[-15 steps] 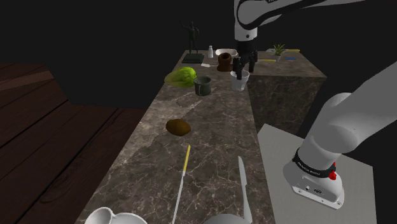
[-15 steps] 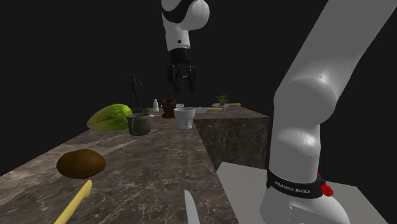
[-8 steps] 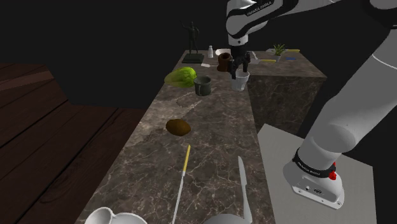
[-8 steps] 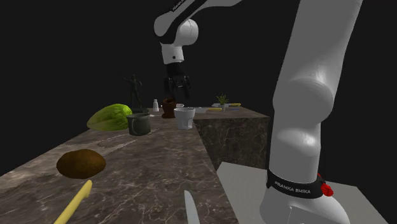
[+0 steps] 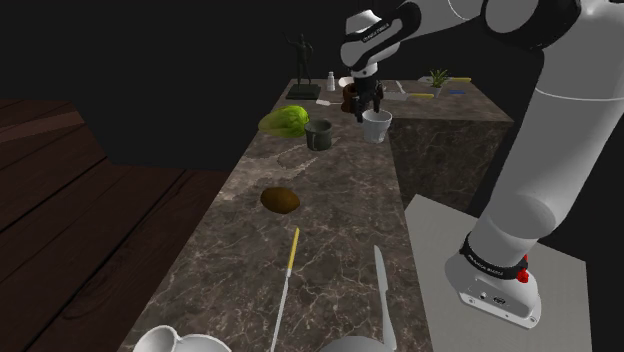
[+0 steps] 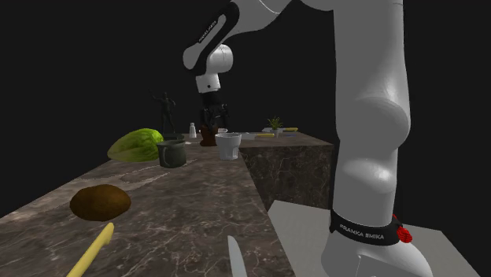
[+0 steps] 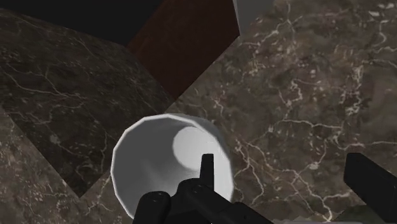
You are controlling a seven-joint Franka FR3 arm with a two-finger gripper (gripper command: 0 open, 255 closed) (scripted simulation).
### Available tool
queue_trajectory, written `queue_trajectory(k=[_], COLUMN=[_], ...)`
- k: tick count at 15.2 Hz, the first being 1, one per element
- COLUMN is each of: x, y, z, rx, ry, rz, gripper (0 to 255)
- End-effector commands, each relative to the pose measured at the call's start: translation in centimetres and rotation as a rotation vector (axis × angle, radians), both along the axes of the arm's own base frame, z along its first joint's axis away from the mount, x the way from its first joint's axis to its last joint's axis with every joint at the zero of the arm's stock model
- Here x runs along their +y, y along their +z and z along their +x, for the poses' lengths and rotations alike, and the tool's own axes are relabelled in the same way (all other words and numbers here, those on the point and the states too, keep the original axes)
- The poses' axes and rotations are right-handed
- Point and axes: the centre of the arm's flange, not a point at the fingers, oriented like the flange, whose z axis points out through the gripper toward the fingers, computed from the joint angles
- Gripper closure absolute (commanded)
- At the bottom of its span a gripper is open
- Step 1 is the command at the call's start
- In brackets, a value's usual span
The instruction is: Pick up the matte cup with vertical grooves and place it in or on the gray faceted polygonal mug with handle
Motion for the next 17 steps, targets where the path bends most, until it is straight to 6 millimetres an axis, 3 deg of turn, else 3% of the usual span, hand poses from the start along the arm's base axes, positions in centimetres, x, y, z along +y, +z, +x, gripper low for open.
queue_trajectory(k=[1,4,11,17], x=[-1.8,-3.7,-4.2,-4.2], y=[-1.0,-2.1,-6.0,-6.0], z=[1.4,3.2,2.5,2.5], rx=[0.002,0.005,0.005,0.005], ry=[-0.002,-0.006,-0.006,-0.006], rz=[-0.014,-0.028,-0.028,-0.028], gripper=[0,0,0,0])
